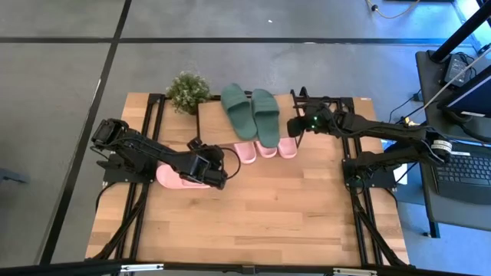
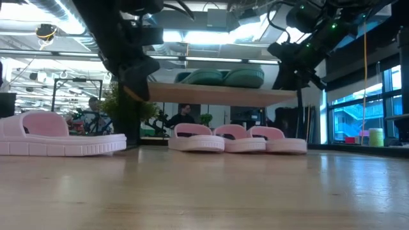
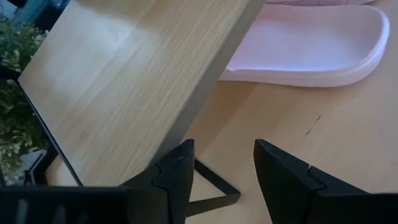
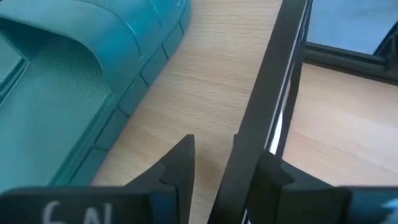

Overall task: Pick and place slides into the shelf
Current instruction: Adjust the shelf on the table

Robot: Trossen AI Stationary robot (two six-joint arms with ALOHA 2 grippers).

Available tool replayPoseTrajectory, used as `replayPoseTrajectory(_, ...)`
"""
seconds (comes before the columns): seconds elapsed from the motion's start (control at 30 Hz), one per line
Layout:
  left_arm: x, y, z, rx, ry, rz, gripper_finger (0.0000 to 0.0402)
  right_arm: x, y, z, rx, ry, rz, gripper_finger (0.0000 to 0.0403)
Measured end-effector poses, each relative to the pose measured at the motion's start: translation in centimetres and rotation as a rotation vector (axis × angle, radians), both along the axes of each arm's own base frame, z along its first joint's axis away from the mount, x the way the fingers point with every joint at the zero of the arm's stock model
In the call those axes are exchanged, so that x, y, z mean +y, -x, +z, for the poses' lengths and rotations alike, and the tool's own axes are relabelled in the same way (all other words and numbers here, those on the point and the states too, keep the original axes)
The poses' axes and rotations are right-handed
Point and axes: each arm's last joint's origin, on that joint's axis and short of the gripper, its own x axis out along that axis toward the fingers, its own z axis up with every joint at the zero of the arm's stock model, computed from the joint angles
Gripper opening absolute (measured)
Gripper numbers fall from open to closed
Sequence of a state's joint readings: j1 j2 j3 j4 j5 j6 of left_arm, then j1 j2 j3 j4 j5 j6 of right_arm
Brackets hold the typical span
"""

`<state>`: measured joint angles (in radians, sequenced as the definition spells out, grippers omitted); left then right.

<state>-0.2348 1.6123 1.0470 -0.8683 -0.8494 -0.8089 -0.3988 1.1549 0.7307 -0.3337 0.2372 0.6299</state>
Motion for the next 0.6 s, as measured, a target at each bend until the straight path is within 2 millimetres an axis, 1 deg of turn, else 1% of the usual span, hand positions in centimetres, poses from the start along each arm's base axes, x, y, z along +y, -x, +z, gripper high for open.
replayPoseTrajectory(0.23,0.0,0.2,0.0,0.008,0.003,0.013,0.0159,0.8,-0.4,0.0,-0.033,-0.023,0.005,0.0111)
replayPoseTrajectory(0.37,0.0,0.2,0.0,0.005,0.004,0.015,0.0159,0.8,-0.6,0.1,-0.046,-0.01,0.016,0.0111)
replayPoseTrajectory(0.6,-1.0,0.4,0.1,-0.017,0.054,-0.004,0.0159,1.1,0.0,0.5,-0.03,0.011,0.027,0.0111)
